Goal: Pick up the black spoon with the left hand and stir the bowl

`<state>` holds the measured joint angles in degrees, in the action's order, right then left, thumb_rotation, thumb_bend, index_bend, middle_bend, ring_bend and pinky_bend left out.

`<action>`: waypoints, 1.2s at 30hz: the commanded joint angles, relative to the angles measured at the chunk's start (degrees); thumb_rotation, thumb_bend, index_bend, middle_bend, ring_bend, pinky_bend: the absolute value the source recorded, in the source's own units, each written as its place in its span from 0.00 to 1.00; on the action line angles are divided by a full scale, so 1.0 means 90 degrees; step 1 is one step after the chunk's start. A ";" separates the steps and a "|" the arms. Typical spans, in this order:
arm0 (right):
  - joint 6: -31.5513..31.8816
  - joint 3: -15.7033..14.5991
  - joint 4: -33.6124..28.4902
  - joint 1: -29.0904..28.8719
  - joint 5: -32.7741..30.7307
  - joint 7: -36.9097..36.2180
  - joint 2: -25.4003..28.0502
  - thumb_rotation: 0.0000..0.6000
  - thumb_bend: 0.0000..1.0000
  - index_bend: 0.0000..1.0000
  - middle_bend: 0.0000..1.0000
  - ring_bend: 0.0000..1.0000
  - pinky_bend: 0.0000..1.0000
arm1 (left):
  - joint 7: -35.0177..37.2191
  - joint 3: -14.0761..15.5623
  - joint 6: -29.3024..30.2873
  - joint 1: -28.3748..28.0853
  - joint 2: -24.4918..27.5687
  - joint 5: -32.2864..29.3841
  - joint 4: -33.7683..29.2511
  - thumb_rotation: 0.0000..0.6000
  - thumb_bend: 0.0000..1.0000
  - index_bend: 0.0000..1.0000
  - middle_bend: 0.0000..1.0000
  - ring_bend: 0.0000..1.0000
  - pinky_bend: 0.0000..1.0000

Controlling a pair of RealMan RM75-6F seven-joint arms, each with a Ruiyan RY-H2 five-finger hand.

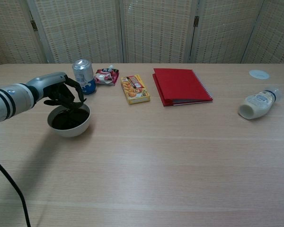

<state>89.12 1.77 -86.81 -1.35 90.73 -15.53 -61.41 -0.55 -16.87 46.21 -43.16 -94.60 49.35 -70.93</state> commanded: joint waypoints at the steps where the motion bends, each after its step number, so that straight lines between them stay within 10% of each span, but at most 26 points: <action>1: -0.0029 0.0003 -0.0001 -0.0023 0.0005 0.0014 -0.0013 1.00 0.12 0.00 0.09 0.14 0.08 | 0.0087 0.0116 0.0069 0.0172 0.0198 0.0149 -0.0294 1.00 0.51 0.70 0.94 0.88 1.00; 36: -0.0034 0.0000 0.0009 -0.0057 0.0031 0.0042 -0.0045 1.00 0.12 0.00 0.09 0.14 0.08 | 0.0073 0.0065 -0.0102 0.0113 0.0246 -0.0004 -0.0299 1.00 0.51 0.70 0.94 0.88 1.00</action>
<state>88.80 1.77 -86.73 -1.86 91.01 -15.15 -61.81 -0.21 -16.70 45.30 -42.63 -93.00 48.86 -72.93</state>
